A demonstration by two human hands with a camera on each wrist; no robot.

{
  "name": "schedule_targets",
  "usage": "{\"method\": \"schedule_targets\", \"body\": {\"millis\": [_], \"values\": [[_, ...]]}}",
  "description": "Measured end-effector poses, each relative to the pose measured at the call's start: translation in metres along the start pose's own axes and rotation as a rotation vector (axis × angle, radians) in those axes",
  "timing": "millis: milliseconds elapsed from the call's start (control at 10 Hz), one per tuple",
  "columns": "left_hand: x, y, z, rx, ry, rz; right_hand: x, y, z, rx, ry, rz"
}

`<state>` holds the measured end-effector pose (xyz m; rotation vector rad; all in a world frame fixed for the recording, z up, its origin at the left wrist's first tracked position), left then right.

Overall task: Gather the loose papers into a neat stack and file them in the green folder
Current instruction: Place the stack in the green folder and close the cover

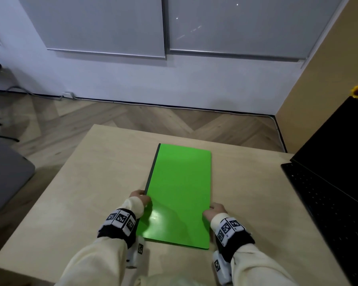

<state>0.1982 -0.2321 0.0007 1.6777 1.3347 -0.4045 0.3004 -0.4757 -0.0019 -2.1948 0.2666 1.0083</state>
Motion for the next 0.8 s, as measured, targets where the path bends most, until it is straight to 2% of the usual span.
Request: {"method": "schedule_targets", "body": {"millis": [200,300,500,700,800], "values": [[0.022,-0.009,-0.039,0.090,-0.008,-0.013,0.001,-0.027,0.035,0.003,-0.045,-0.045],[0.041,-0.010,-0.053,0.120,-0.033,0.017,0.000,-0.034,0.049,0.035,-0.001,-0.015],[0.053,-0.012,-0.058,0.170,-0.092,0.065,-0.003,-0.032,0.057,0.107,0.098,0.008],[0.056,-0.024,-0.066,0.131,-0.118,0.119,-0.012,-0.034,0.055,0.093,0.082,-0.021],[0.065,-0.055,-0.073,0.124,-0.164,0.106,-0.018,-0.034,0.041,0.101,0.137,-0.056]]}}
Point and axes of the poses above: each hand's wrist, its own x-axis towards the middle knuckle, its own z-axis out of the palm, y = z × x, the point moved 3 cm from there along x, towards the middle knuckle, and after that the axes turned 7 degrees about x, right-handed, at the moved point
